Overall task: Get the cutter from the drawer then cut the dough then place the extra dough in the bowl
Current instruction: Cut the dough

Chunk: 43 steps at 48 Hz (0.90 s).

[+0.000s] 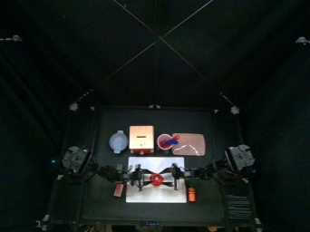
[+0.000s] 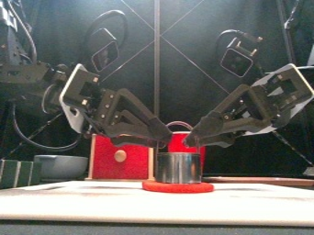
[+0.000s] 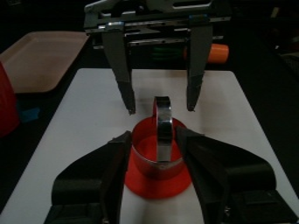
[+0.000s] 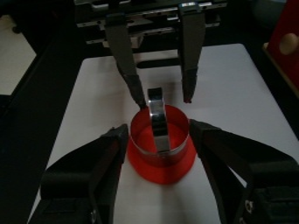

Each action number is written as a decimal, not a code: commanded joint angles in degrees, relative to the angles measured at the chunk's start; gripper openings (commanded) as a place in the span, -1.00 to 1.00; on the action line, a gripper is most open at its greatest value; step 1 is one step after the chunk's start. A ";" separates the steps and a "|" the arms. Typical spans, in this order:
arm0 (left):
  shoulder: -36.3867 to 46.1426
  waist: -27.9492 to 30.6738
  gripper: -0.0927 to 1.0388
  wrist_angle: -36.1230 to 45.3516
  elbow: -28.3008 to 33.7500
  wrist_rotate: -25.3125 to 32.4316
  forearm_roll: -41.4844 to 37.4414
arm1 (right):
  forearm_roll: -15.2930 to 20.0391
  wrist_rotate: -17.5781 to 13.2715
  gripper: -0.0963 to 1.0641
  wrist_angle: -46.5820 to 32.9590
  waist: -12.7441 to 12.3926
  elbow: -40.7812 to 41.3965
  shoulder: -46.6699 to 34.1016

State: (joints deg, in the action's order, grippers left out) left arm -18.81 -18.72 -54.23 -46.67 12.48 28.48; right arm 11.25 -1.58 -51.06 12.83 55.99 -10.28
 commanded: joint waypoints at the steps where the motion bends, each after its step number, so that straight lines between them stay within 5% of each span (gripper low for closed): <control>1: 1.14 0.09 0.52 -0.09 0.88 0.18 -0.09 | 0.09 0.00 0.70 0.35 0.00 -0.97 0.97; 11: 1.05 0.09 0.29 1.58 1.05 0.18 -0.62 | 0.26 0.09 0.53 0.53 -0.18 -1.23 0.62; 25: 1.23 0.09 0.25 2.64 1.05 0.26 -1.05 | -0.09 0.00 0.07 1.49 -0.18 -1.23 0.09; 43: 0.18 0.09 0.24 5.27 1.14 0.18 -1.41 | 0.70 -0.18 0.00 4.66 -0.18 -1.41 -2.11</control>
State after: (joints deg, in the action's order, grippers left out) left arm -18.90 -18.54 -49.39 -46.41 12.66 27.33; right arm 11.60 -1.58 -48.08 12.74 54.67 -11.87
